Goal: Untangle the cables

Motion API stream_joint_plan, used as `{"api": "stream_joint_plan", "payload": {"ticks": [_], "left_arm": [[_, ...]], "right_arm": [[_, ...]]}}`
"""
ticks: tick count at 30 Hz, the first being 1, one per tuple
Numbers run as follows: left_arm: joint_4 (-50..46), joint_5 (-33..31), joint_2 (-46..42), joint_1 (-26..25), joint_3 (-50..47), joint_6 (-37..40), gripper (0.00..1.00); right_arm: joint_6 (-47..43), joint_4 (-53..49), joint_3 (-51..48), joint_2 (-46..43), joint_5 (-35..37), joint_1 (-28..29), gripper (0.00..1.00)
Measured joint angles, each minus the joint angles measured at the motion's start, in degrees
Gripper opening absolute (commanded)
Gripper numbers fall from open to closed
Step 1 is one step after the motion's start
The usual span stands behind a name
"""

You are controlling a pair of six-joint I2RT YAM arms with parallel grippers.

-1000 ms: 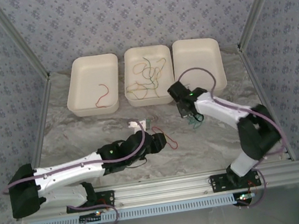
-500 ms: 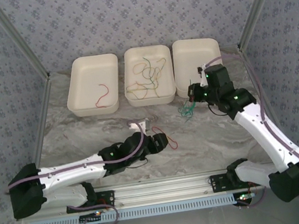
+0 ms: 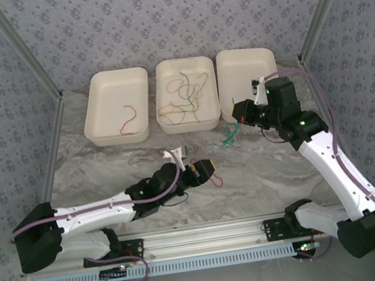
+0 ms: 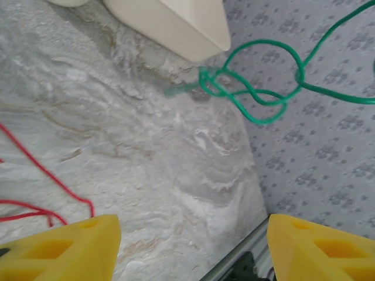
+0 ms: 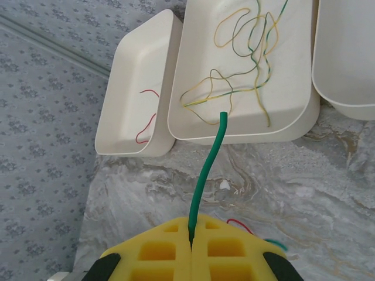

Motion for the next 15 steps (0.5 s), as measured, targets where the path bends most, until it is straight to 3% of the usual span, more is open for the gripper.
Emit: {"api": "stream_joint_plan", "payload": {"ticks": [3,15], "left_arm": [[-0.4,0.8,1.2,0.2,1.4,1.6,0.59],[-3.0,-1.1,0.1,-3.0,4.9,14.9,0.61]], "right_arm": [[0.9,0.4,0.0,0.0,-1.0,0.0,0.00],[3.8,0.2,0.6,0.0,-0.7,1.2,0.00]]}}
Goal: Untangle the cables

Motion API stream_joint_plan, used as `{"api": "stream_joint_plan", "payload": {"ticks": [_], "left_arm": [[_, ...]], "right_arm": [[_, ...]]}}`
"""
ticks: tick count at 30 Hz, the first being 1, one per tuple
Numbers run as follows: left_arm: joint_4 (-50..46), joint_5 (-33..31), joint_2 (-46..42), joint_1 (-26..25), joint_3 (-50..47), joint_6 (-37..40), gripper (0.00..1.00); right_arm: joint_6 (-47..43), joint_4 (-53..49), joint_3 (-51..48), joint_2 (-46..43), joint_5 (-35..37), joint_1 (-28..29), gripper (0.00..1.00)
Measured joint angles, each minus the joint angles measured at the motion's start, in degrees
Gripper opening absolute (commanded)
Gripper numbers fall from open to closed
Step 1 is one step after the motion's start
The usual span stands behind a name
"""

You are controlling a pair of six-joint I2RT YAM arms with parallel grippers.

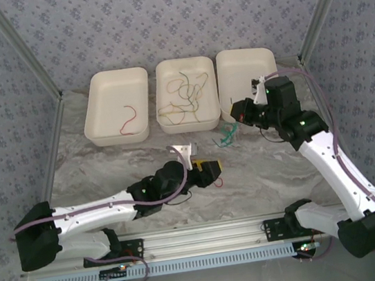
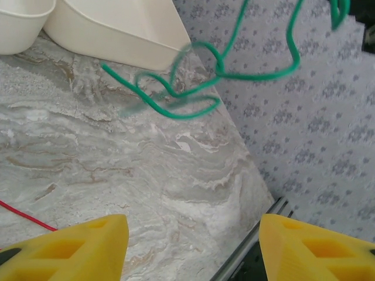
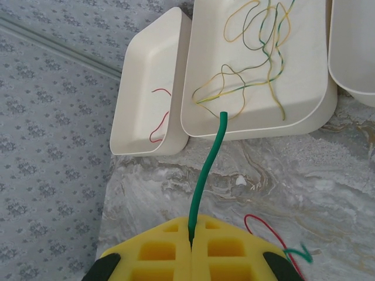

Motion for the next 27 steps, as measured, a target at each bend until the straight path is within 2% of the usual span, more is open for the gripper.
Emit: {"api": "stream_joint_plan", "payload": {"ticks": [4,11,15,19,24,27], "left_arm": [[-2.0,-2.0,0.0,-1.1,0.5,5.7,0.62],[-2.6,-8.0,0.3,-3.3,3.4,18.2,0.71],[-0.5,-10.4,3.6,-4.7,5.6,25.9,0.73],[-0.3,-16.0,8.4,-6.4,9.9,34.0,0.75],[-0.2,-21.3,11.4,-6.1,12.8,40.3,0.75],[-0.2,-22.7,13.3,-5.0,14.7,42.2,0.70]], "right_arm": [[1.2,0.0,0.0,0.1,0.4,1.4,0.00],[3.2,-0.7,0.0,1.5,1.8,3.5,0.00],[4.3,-1.6,0.0,2.2,2.4,4.8,0.00],[5.2,-2.3,0.3,2.4,2.4,5.3,0.00],[6.0,-2.3,0.4,2.4,2.3,5.5,0.00],[6.7,-2.3,0.4,2.4,2.3,5.6,0.00]]}}
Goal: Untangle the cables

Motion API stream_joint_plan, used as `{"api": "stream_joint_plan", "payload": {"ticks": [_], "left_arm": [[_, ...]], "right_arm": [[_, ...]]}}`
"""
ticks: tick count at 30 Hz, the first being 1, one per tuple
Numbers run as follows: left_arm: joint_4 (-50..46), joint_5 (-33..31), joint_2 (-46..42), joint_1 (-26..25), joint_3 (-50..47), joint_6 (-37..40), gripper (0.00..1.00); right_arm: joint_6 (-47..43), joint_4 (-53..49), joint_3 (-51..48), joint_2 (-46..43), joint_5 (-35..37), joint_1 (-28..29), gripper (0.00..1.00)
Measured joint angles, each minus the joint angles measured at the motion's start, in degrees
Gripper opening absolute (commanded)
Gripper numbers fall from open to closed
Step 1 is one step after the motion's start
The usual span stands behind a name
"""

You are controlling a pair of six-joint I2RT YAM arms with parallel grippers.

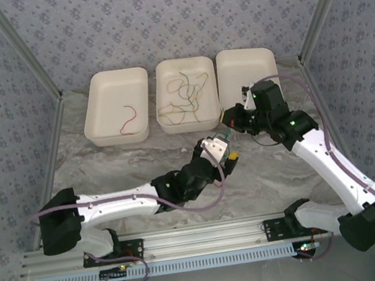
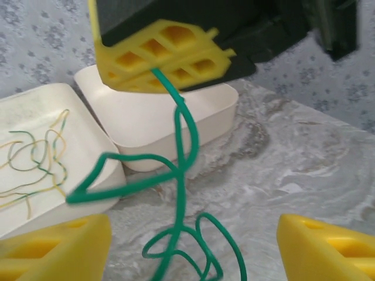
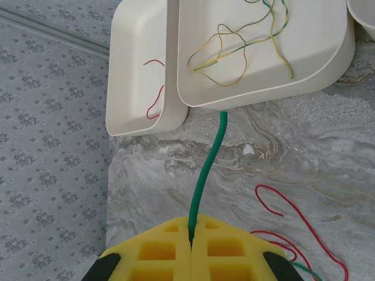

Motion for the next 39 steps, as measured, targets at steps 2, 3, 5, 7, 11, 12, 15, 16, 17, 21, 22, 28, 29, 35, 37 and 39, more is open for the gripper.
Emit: {"api": "stream_joint_plan", "payload": {"ticks": [2,3,5,7,11,12,15,16,17,21,22,28,29,35,37,39], "left_arm": [[0.0,-0.5,1.0,1.0,0.9,0.5,0.45],[-0.1,-0.5,1.2,1.5,0.9,0.5,0.28],[-0.5,0.4,1.3,2.9,0.9,0.7,0.03],[-0.7,1.4,1.3,4.2,0.9,0.6,0.00],[-1.2,2.2,1.3,4.9,0.9,0.5,0.00],[-1.1,2.4,1.1,4.9,0.7,0.5,0.00],[-0.2,3.5,-1.0,4.9,-2.1,0.0,0.00],[0.5,4.2,-2.1,4.9,-3.5,-0.3,0.00],[1.1,4.9,-3.3,4.9,-5.0,-0.6,0.00],[3.1,8.9,-7.3,5.1,-8.5,-1.0,0.00],[3.3,10.2,-8.3,5.1,-9.0,-1.0,0.00],[7.1,13.8,-13.9,6.3,-13.6,-3.3,0.00],[9.1,14.2,-15.8,7.9,-15.8,-5.4,0.00],[21.8,19.1,-22.1,23.2,-26.6,-24.9,0.00],[22.6,19.9,-22.0,25.5,-27.3,-30.5,0.00],[23.0,20.0,-22.0,27.1,-27.7,-36.0,0.00]], "right_arm": [[0.5,0.0,0.0,0.0,-0.2,0.1,0.00],[0.6,0.0,0.0,0.0,-0.2,0.1,0.00],[1.0,0.0,0.0,-0.2,-0.1,0.1,0.00],[1.0,0.0,0.0,-0.4,0.0,0.1,0.00],[1.0,-1.2,1.8,-0.8,0.8,-1.5,0.00],[1.0,-1.4,2.5,-0.9,0.9,-2.5,0.00],[1.0,-1.4,4.5,-1.2,1.2,-6.0,0.00],[1.2,-1.3,4.7,-1.3,1.3,-7.2,0.00],[1.6,-1.3,4.7,-1.4,1.4,-8.1,0.00],[4.4,-1.0,4.6,-1.2,1.4,-11.6,0.00],[5.3,-0.7,4.6,-0.9,1.3,-12.6,0.00],[8.6,-0.7,5.7,3.0,1.5,-16.6,0.00],[9.2,-0.7,5.6,3.3,1.4,-16.8,0.00],[10.8,2.1,2.5,3.1,-1.7,-13.3,0.00],[10.8,3.8,1.9,3.0,-0.5,-11.0,0.00],[10.8,5.9,0.4,2.4,1.9,-8.2,0.00]]}}
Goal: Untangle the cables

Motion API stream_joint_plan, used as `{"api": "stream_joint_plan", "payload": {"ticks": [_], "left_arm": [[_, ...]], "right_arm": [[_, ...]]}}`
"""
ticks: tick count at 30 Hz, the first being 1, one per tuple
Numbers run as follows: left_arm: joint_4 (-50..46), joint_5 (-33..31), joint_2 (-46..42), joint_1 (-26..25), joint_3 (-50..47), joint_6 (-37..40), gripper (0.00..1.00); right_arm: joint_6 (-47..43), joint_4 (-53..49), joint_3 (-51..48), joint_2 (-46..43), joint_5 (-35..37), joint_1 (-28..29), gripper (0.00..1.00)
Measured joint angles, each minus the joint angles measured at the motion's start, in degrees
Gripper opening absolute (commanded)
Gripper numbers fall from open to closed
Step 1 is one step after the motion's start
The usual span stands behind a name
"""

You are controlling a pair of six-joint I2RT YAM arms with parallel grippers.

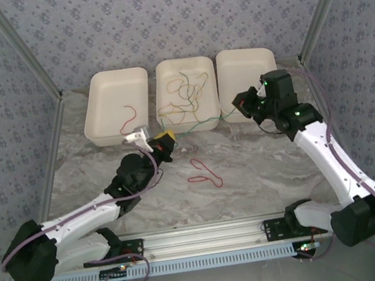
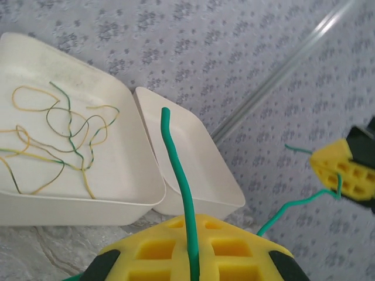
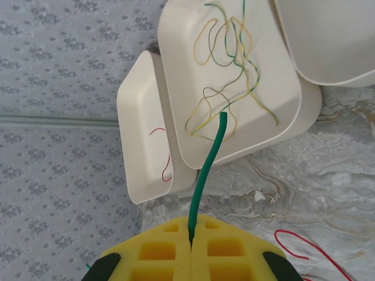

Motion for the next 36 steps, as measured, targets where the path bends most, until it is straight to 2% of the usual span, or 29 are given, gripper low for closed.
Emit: {"api": "stream_joint_plan", "payload": {"ticks": [4,8,13,20,22,25,26,27,28,29,31,33,36], "left_arm": [[5.6,-2.8,-0.3,2.8,-4.5,-11.1,0.00],[8.5,-3.1,-1.2,4.7,-7.5,-19.9,0.00],[8.5,-3.6,-2.8,6.0,-6.8,-28.0,0.00],[6.7,-8.1,-3.7,5.6,-6.7,-38.9,0.00],[4.1,-8.2,-5.0,5.3,-6.5,-41.4,0.00],[-2.5,-7.9,-7.1,5.2,-4.6,-44.0,0.00],[-5.5,-7.8,-7.8,5.2,-3.8,-45.0,0.05],[-8.6,-7.7,-8.6,5.3,-3.0,-46.1,0.13],[-11.9,-7.8,-9.4,5.3,-2.3,-47.6,0.26],[-15.0,-8.1,-10.5,5.5,-2.3,-49.2,0.44],[-19.4,-8.9,-12.6,5.8,-3.8,-52.2,0.67],[-23.8,-10.0,-15.3,5.9,-6.7,-55.4,0.73],[-33.4,-11.4,-20.9,5.9,-9.7,-57.8,0.75]], "right_arm": [[0.9,4.0,-7.2,-4.1,5.6,4.8,0.00],[5.0,9.6,-16.5,-9.5,8.2,7.4,0.00],[12.1,22.4,-25.9,-13.6,13.6,11.5,0.00],[19.8,33.9,-28.0,-14.9,24.9,16.9,0.00],[20.3,34.6,-27.8,-15.5,25.7,17.3,0.00],[18.4,30.5,-23.2,-13.8,26.0,17.6,0.00],[17.0,28.8,-20.4,-12.4,26.1,17.9,0.00],[15.4,27.0,-17.4,-11.0,26.2,18.3,0.00],[13.5,24.8,-13.7,-9.0,26.3,18.8,0.00],[11.5,23.2,-10.3,-7.3,27.0,19.4,0.00],[6.9,21.0,-4.3,-4.4,28.0,20.7,0.00],[2.4,18.4,0.8,-1.8,28.6,22.1,0.00],[-4.3,14.2,7.3,2.3,29.4,24.3,0.00]]}}
